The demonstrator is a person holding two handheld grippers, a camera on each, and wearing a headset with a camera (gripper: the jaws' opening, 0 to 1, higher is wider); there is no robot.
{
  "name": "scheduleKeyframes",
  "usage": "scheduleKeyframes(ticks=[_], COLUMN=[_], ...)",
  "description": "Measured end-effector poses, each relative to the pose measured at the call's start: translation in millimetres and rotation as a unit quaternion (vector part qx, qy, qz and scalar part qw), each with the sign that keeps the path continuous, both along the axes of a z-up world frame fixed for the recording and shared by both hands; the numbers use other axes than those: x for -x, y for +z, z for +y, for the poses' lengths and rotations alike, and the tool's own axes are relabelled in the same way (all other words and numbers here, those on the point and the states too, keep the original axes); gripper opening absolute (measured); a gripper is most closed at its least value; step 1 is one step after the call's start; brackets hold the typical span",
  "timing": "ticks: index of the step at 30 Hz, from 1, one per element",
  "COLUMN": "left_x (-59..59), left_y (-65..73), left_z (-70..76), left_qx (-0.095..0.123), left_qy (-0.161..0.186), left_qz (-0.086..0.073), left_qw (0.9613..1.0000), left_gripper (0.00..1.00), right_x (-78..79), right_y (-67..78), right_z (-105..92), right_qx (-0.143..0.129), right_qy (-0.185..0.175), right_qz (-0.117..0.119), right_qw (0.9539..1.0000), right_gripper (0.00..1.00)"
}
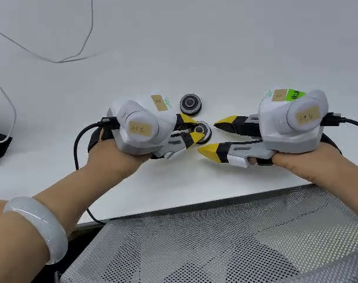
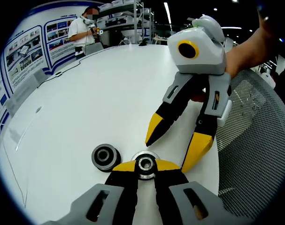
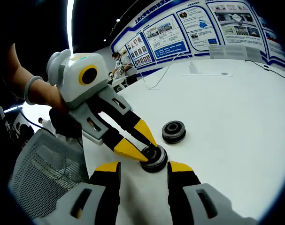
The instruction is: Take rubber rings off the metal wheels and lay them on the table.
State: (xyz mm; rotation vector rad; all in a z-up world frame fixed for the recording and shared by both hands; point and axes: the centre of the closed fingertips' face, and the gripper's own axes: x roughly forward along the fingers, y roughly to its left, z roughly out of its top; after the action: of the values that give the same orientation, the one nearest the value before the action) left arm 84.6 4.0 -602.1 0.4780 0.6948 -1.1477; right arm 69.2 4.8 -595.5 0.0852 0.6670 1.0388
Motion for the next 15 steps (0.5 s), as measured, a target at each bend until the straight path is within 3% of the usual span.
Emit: scheduleKeyframes(ticks=[15], left_x=[-0.3], left_y=[-0.1], left_z=[-1.5], left_qx=[-0.001], left_qy=[0.000], left_qz=[0.001], left_qw=[1.0000], left_gripper=[0.13], right_x=[-2.2], right_y=[-5.6], right_z=[5.6], right_qx=[-0.023], right_qy=[-0.010], right_qz=[0.027], right_qw=[0.9993], right_gripper=[0.42])
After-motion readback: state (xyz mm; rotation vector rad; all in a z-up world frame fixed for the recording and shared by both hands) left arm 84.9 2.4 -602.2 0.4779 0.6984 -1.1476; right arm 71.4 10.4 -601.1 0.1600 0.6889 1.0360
